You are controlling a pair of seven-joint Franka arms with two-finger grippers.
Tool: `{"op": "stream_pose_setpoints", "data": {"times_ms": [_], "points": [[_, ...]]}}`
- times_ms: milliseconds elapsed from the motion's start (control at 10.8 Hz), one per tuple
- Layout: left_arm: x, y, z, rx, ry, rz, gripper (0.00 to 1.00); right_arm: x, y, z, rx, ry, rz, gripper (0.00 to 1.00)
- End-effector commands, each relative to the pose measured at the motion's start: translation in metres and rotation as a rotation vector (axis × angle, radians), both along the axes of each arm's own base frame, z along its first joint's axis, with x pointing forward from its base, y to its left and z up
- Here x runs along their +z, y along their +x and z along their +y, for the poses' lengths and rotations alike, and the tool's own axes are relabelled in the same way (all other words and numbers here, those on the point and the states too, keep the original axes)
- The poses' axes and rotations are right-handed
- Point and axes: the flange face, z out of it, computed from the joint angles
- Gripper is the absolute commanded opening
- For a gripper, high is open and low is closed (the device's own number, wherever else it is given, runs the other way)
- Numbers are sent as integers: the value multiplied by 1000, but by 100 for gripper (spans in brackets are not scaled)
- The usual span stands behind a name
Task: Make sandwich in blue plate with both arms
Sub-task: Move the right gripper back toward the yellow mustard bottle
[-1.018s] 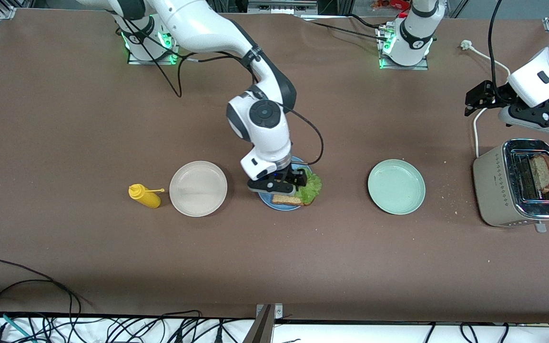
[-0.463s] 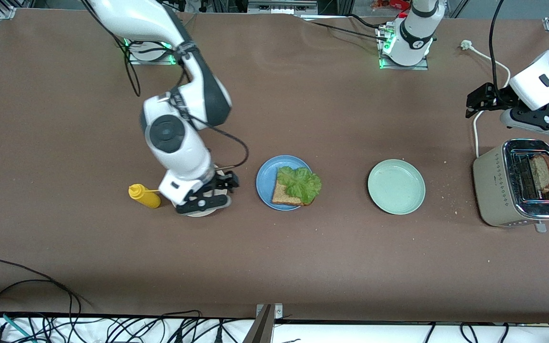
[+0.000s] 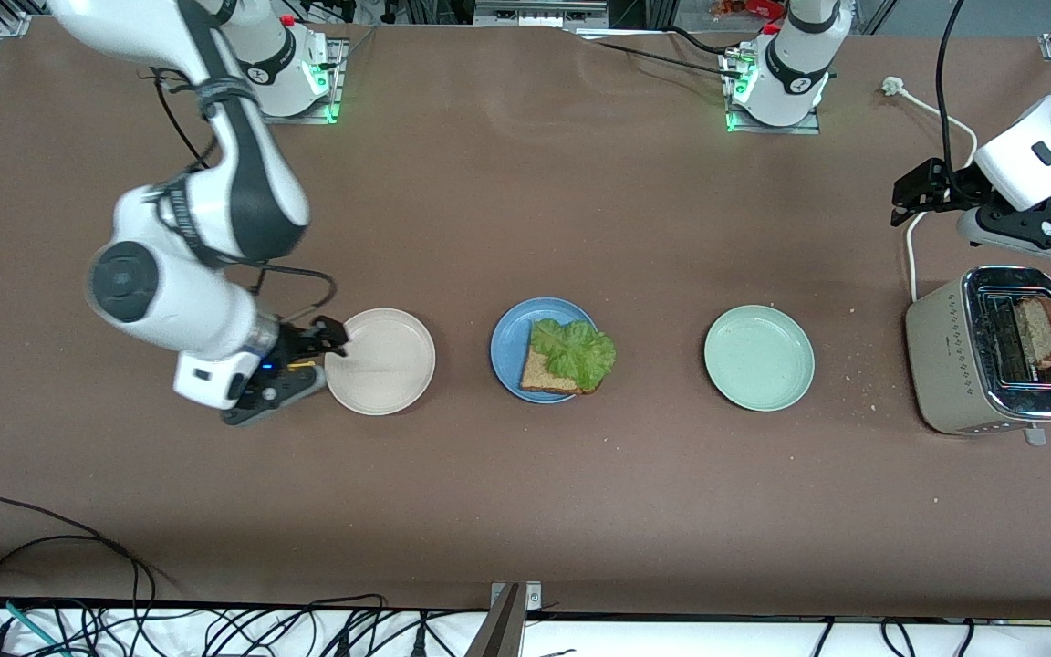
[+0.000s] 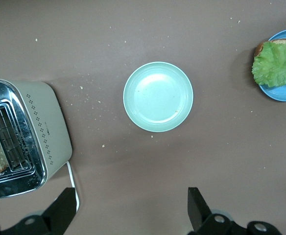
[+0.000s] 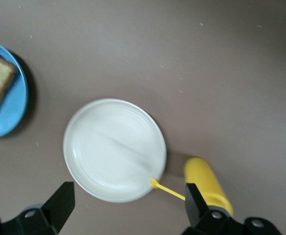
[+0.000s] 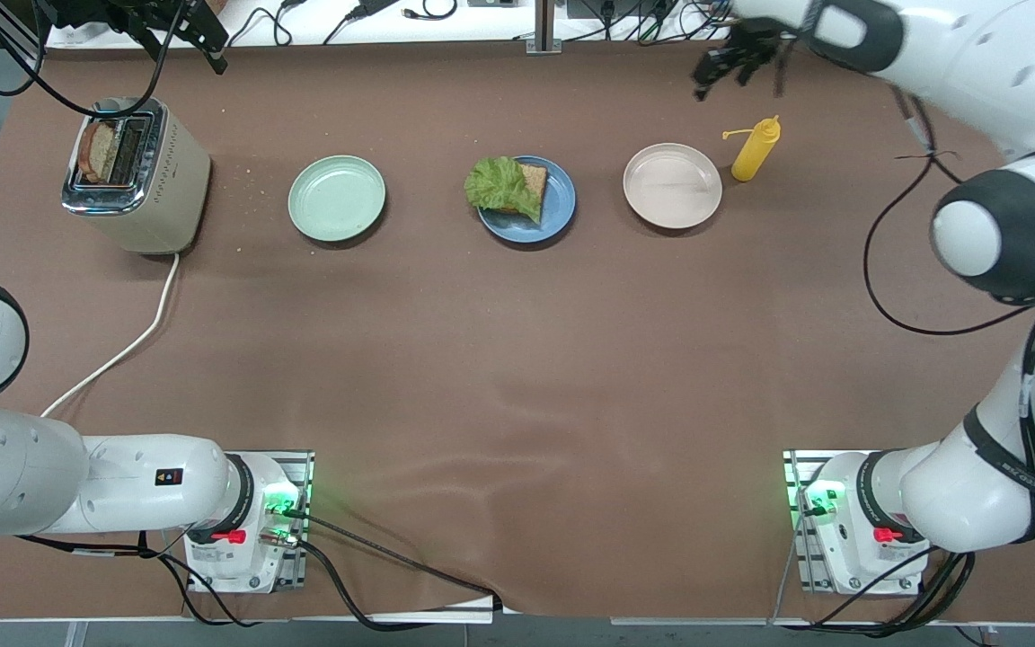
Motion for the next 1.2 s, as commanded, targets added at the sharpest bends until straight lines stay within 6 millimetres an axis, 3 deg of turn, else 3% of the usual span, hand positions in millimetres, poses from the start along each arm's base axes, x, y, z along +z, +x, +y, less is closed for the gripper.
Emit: {"op": "stream_pose_setpoints", "data": {"times_ms": [0,278,555,740,1018,1111], "points": [[5,3,0,6,-6,4,100,23,-9,-71,170,21,21,100],[6,2,-1,2,-6,6,100,19,-6,-146,302,46,45,100],[7,2,-3,-1,-6,6,100,12,-2,-188,417,83,60,100],[6,2,-2,2,-5,9,100,-10,4,-198,497,174,57,100],[7,2,-2,1,-6,7,100,-72,4,-241,630,400,18,100],[5,2,-2,1,-6,12,100,-82,9,-250,685,468,-5,100]]}}
